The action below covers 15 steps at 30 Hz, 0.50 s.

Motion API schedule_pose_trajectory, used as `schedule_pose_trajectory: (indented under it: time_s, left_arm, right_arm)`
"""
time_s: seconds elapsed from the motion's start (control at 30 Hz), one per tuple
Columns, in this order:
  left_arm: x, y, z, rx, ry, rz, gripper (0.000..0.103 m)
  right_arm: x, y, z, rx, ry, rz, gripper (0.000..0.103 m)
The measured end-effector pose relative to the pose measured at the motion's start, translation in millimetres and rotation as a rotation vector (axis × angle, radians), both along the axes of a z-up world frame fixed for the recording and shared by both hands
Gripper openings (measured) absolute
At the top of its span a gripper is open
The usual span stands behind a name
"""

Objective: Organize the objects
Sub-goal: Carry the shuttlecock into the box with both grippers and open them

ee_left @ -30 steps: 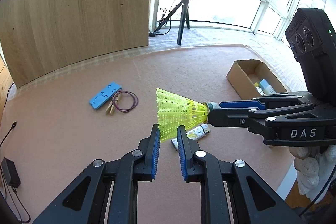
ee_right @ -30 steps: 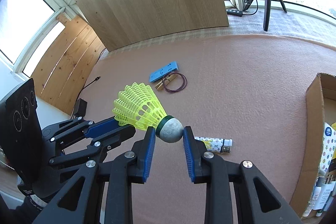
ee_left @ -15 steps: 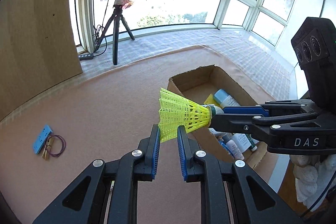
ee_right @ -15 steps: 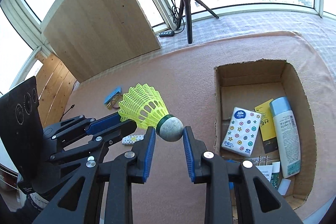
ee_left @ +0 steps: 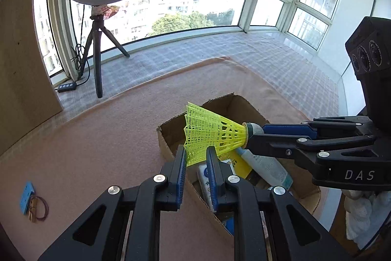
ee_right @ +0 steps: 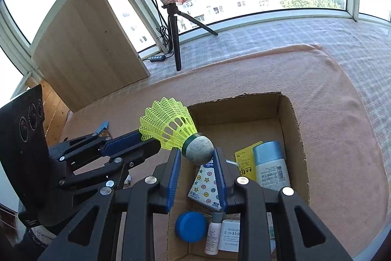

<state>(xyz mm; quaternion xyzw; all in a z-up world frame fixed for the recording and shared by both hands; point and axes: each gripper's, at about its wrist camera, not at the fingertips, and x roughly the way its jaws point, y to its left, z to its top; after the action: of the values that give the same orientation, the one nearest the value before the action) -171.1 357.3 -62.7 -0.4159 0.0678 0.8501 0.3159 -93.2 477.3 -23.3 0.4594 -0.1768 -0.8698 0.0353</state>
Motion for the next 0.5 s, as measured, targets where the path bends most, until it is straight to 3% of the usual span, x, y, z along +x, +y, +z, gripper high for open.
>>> schedule_pose_trajectory:
  time_s: [0.43, 0.5]
  left_arm:
    - [-23.7, 33.0, -13.0, -0.04, -0.023, -0.023, 0.018]
    - [-24.8, 33.7, -15.9, -0.047, -0.031, -0.02, 0.024]
  right_arm:
    - [-11.6, 34.4, -12.2, 0.002, -0.016, -0.011, 0.025]
    - [-11.8, 35.8, -13.0, 0.002, -0.018, -0.016, 0.025]
